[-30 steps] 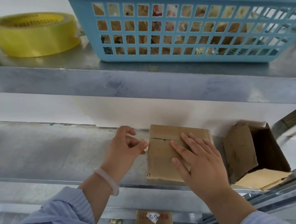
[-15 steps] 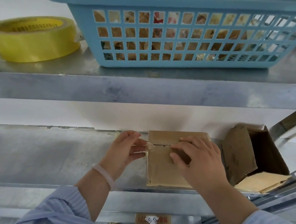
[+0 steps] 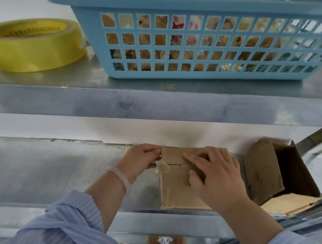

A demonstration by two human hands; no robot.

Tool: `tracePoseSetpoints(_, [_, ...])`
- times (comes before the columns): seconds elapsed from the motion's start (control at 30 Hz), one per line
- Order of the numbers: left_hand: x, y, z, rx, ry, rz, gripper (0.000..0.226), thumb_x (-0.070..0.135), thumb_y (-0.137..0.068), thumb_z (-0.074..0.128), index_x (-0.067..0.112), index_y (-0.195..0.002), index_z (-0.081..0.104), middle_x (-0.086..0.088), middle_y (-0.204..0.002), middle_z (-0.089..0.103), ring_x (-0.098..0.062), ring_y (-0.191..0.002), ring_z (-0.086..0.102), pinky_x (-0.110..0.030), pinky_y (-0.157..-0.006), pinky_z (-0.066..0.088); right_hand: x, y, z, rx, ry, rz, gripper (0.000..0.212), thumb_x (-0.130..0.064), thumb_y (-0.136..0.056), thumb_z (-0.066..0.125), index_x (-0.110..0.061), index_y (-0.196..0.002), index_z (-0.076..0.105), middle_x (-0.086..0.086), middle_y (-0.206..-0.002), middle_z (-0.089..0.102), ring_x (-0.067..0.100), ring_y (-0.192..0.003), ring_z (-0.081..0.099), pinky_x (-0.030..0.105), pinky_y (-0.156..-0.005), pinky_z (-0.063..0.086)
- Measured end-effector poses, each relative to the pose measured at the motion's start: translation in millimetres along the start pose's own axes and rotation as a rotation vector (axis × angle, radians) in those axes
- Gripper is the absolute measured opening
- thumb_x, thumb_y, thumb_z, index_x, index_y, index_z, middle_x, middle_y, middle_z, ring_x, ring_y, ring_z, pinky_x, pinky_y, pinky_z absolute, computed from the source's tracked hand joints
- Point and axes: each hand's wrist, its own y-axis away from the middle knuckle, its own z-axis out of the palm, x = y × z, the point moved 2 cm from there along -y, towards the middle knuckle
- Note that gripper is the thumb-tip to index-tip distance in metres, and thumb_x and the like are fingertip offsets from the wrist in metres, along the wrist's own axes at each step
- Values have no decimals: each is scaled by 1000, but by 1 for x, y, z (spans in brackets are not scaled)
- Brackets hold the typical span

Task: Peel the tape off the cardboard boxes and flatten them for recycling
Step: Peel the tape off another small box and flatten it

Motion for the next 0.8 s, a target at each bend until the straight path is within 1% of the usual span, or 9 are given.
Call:
tracePoseSetpoints(0.13, [-5,-5,-3,-12,176,-44,17,18,-95,60,9,-103,71,-9,-105,73,-21,-100,68,-40,-89,56,-1,1,0,20,0,-7,43,-49,-84,43,-43,-120,65,-12,-113,56,16,-108,49,35,-99,34])
tracePoseSetpoints(0.2, [-5,-7,-4,-11,194,-32,13,17,-93,62,9,-98,71,-9,-101,74,-19,-95,68,-37,-86,57,-1,2,1,44,-14,-15,43,-47,-83,44,-40,-118,67,-10,-118,59,16,-112,52,36,-102,34])
tracePoseSetpoints(0.37, [-1,-12,-5,17,-96,118,14,13,-97,55,5,-94,66,-15,-96,69,-20,-91,66,-33,-84,58,1,3,3,24,-14,-59,42,-46,-87,43,-39,-122,64,-11,-129,57,14,-122,49,36,-111,30])
tracePoseSetpoints(0.47, [-2,-13,-2,-1,-161,164,17,12,-99,48,11,-87,61,-4,-88,66,-10,-81,62,-20,-71,55,1,3,4,24,-7,-58,41,-46,-87,44,-39,-122,64,-11,-130,57,14,-123,49,36,-112,30])
tracePoseSetpoints(0.5, [-2,-14,0,20,-208,196,19,11,-99,46,13,-85,59,-2,-86,64,-10,-79,61,-19,-68,54,0,3,4,26,-6,-57,41,-45,-87,44,-39,-122,64,-11,-130,58,14,-123,50,36,-111,30])
tracePoseSetpoints(0.57, [-4,-16,2,117,-390,315,24,8,-98,43,16,-78,54,0,-83,61,-10,-76,57,-21,-67,52,0,3,4,43,-16,-60,42,-45,-86,44,-38,-121,66,-10,-129,59,16,-121,52,38,-110,34])
tracePoseSetpoints(0.63, [-7,-14,5,215,-528,443,29,5,-96,42,20,-72,49,2,-78,56,-3,-71,50,-14,-64,43,0,4,4,68,-27,-63,42,-44,-84,45,-37,-119,67,-9,-127,61,16,-120,53,39,-107,36])
tracePoseSetpoints(0.73, [-15,-8,7,311,-582,577,33,1,-93,43,24,-70,43,6,-75,51,3,-72,45,-7,-63,36,-1,5,4,91,-37,-79,40,-43,-84,48,-36,-118,68,-8,-125,62,17,-118,55,39,-105,38])
tracePoseSetpoints(0.8, [-18,-7,10,332,-541,574,31,1,-94,43,23,-72,45,8,-74,52,6,-71,47,-6,-62,37,0,6,5,93,-32,-87,40,-42,-84,49,-35,-118,68,-8,-125,62,17,-118,55,41,-104,39])
